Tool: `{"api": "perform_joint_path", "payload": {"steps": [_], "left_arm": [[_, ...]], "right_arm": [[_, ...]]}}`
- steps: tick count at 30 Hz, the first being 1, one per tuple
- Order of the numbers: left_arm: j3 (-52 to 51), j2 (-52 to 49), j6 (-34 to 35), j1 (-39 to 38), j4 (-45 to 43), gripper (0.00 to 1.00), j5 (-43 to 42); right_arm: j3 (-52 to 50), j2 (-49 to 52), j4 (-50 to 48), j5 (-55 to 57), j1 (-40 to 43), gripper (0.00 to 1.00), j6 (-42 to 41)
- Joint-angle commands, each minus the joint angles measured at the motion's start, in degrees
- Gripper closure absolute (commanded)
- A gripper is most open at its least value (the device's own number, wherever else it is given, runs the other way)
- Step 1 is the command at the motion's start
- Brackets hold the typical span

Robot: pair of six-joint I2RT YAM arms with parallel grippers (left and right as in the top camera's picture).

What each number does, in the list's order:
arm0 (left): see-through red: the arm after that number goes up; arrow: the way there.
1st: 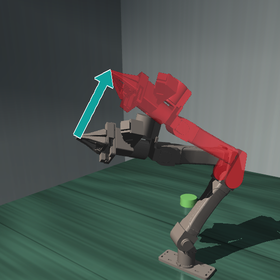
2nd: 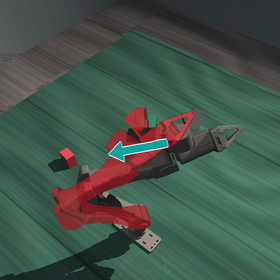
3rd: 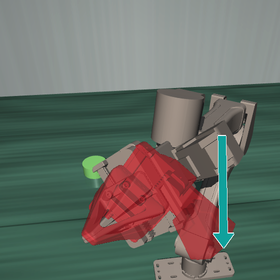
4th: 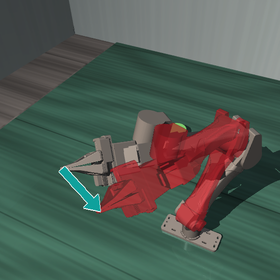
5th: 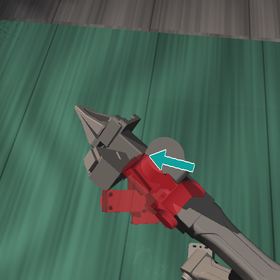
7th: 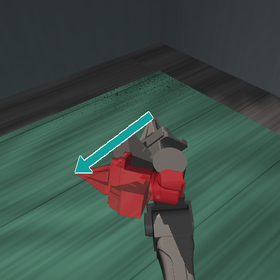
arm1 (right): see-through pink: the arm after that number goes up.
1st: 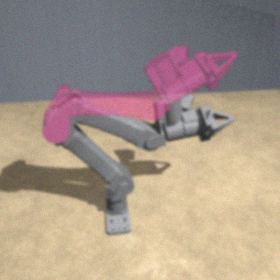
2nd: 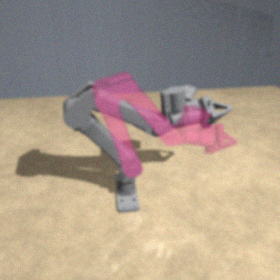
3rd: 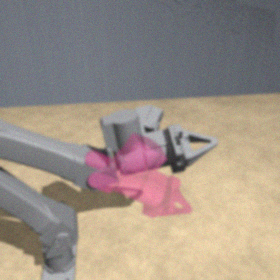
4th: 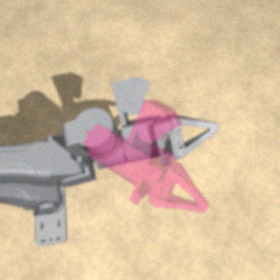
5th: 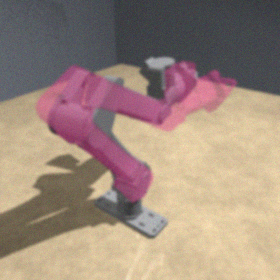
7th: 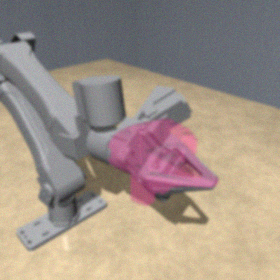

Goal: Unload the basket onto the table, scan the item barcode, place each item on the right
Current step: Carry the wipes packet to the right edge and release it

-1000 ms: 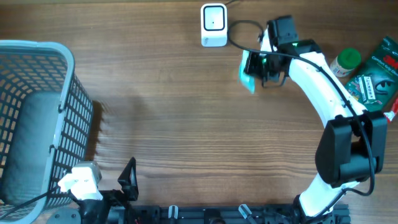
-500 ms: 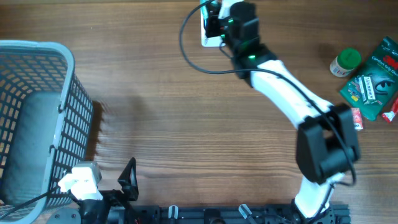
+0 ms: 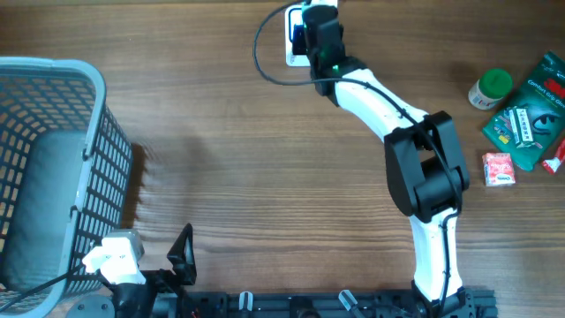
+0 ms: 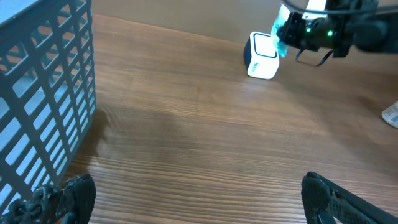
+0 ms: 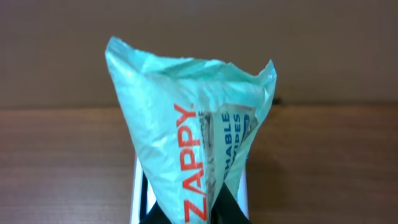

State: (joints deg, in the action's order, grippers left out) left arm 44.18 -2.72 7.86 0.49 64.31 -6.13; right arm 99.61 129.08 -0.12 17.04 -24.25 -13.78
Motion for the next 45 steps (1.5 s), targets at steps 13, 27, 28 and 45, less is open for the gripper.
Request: {"api": "perform_joint_path", "payload": {"steps": [13,27,28,45], "left_arm": [[0.0,0.4,0.3,0.3,-0.1,0.0,-0.9],[0.0,0.4,0.3,0.3,-0.1,0.0,-0.9],[0.0,0.4,0.3,0.3,-0.1,0.0,-0.9],[0.0,0.4,0.3,0.3,-0.1,0.0,-0.9]], "right_arm": [[-3.2,-21.1,73.0,19.7,36.8,0.96,-40.2],[-22.5,-23.5,49.8,1.2,53.2,0.06,-31.2],[-21.1,-25.0,51.3,-0.4,53.2,0.0,-31.1],[-19.2,-72.3,57.3,-40.0,31.5,0.0,-9.8]]}}
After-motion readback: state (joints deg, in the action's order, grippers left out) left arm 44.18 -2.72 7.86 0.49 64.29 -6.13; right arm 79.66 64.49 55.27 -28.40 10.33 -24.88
